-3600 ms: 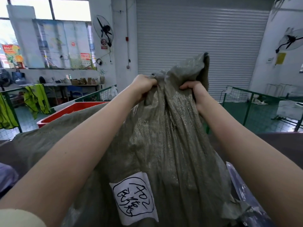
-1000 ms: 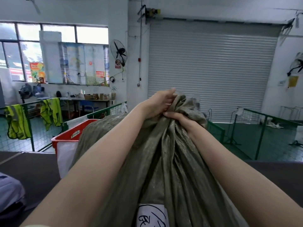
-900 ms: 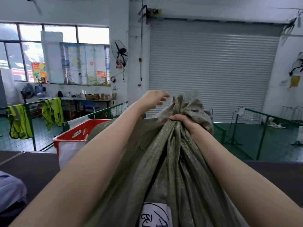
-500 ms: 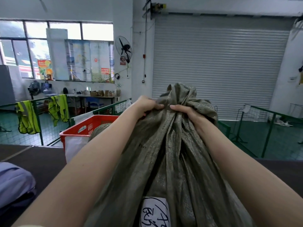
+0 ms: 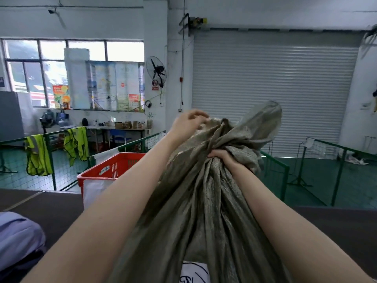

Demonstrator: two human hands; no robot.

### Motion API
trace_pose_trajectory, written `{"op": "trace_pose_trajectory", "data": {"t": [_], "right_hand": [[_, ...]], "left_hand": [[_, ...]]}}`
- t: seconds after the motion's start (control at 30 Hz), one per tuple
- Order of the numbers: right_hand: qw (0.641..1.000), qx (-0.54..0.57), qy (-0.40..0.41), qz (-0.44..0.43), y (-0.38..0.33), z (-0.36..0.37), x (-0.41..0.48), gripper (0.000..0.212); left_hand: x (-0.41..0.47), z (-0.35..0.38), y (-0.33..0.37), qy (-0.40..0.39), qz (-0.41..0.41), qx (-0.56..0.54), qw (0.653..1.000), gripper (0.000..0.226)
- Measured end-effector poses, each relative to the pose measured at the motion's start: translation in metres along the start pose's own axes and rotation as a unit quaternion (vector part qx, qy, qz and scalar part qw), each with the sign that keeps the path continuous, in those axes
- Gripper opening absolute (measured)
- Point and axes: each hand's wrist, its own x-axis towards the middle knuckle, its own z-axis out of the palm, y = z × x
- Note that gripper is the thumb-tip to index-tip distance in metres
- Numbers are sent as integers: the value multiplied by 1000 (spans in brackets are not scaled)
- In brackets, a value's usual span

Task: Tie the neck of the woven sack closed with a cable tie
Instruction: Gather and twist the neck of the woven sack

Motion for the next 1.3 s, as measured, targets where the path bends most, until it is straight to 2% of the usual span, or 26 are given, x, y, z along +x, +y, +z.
{"op": "trace_pose_trajectory", "data": {"t": [0.03,0.07,0.1,0.17,0.2,0.23,0.33,0.37,0.43,0.47,0.53,0.63,0.7,0.77,0.8,0.87,0.93,0.97,1.07,1.1,1.13,1.17,1.23,1.27,1.3], "right_hand": [[1000,5,-1,24,-2,1,-2,18],[999,8,-7,34,-4,2,-5,19],[999,15,-14,36,-5,3,-5,20],[999,25,-33,31,-5,5,-6,19],[998,28,-40,26,-4,5,-8,17],[999,25,-44,20,-4,5,-10,16],[999,7,-36,18,-4,0,-13,14],[999,5,-38,20,-5,-2,-15,14],[999,-9,-45,25,-7,-3,-17,16],[998,-16,-45,27,-8,-4,-18,14],[999,-15,-43,27,-13,-5,-20,9],[997,-10,-63,44,-17,-13,-24,10],[994,-2,-87,59,-16,-15,-25,17],[994,24,-97,51,-12,-11,-26,16],[994,40,-94,33,-9,-9,-26,9],[995,61,-80,8,-3,-6,-24,11],[995,65,-69,24,3,-6,-21,12],[995,66,-64,39,4,-6,-20,13],[996,62,-40,51,6,-10,-16,15],[996,64,-36,44,6,-10,-16,15],[997,66,-35,36,7,-11,-15,15],[996,71,-36,29,7,-11,-15,16],[997,65,-41,25,7,-10,-15,17],[997,55,-45,30,6,-8,-16,16],[997,40,-49,33,4,-6,-17,13]], "left_hand": [[-1,-10,-3,31,-21,33,999,31],[-3,-18,-6,9,-67,61,996,38],[-7,-23,-8,-64,-137,68,986,47],[-18,-24,-13,-233,-261,49,935,58],[-19,-22,-18,-270,-287,35,919,62],[-19,-19,-23,-268,-296,17,917,67],[-7,-15,-37,-162,-320,-71,931,95],[-5,-14,-36,-150,-321,-88,931,95],[-5,-10,-26,-156,-287,-86,941,66],[-4,-7,-21,-133,-262,-70,953,52],[3,-1,-11,-37,-213,-59,975,39],[15,4,-4,14,-121,-163,979,24],[17,14,0,-4,-85,-236,968,38],[17,27,6,-62,-60,-277,957,60],[16,34,9,-105,-45,-282,953,57],[15,40,12,-176,-30,-273,945,54],[15,32,9,-180,-25,-265,947,54],[18,25,4,-153,-24,-250,956,52],[23,-2,-8,-3,-28,-203,979,32],[24,-11,-16,33,-47,-195,979,28],[24,-19,-24,38,-87,-179,979,31],[22,-25,-33,1,-141,-145,979,41],[9,-25,-45,-150,-223,-29,963,55],[3,-21,-48,-199,-225,4,954,54],[-1,-15,-47,-200,-207,9,958,50]]}}
